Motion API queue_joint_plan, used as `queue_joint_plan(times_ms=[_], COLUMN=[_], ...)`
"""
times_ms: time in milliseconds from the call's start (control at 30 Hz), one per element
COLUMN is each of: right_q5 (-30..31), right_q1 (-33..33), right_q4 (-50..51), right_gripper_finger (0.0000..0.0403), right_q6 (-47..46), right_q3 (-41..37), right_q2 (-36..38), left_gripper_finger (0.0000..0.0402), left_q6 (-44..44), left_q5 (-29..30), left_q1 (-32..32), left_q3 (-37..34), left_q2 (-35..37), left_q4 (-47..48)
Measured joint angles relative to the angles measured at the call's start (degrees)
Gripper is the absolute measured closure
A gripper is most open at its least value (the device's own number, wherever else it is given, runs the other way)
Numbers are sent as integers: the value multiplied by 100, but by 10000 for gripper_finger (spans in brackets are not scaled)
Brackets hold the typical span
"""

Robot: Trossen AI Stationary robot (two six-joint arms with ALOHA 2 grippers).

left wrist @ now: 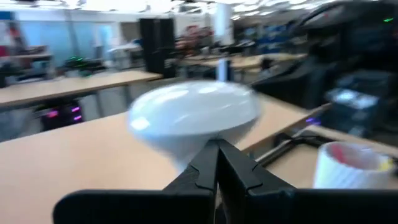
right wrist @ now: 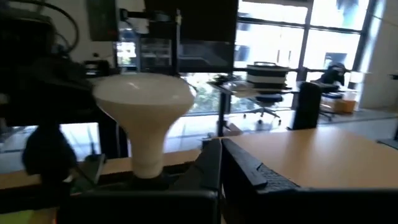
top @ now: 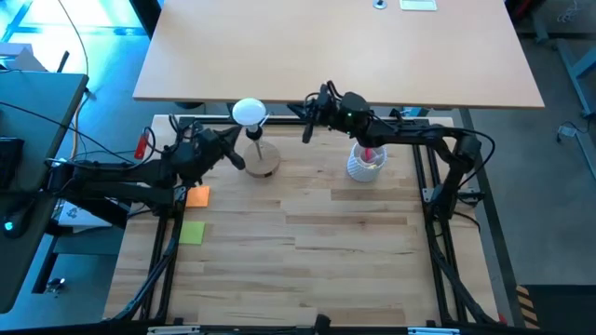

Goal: Screw lightbulb
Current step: Remove the lightbulb from the lamp

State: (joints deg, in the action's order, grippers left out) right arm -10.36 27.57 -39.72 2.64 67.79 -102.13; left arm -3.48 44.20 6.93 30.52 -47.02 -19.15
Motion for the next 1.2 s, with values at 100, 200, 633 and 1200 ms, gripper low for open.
queue_joint_plan(times_ms=[100, 200, 633, 1200], right_q5=[-458, -923, -766, -1492], right_q1=[-31, -109, -284, -375], right_q4=[-44, -60, -175, -857], right_gripper_finger=[403, 403, 403, 403], right_q6=[5, 30, 318, -26], right_q3=[0, 0, -4, -2], right_q2=[118, 188, -24, -24], left_gripper_finger=[401, 401, 402, 401], left_q6=[31, 28, 86, 16], left_q5=[192, 274, -732, 728], left_q1=[40, 92, 183, 123], left_q3=[0, 0, 0, 0], left_q2=[86, 143, 138, 246], left_q4=[168, 174, 182, 374])
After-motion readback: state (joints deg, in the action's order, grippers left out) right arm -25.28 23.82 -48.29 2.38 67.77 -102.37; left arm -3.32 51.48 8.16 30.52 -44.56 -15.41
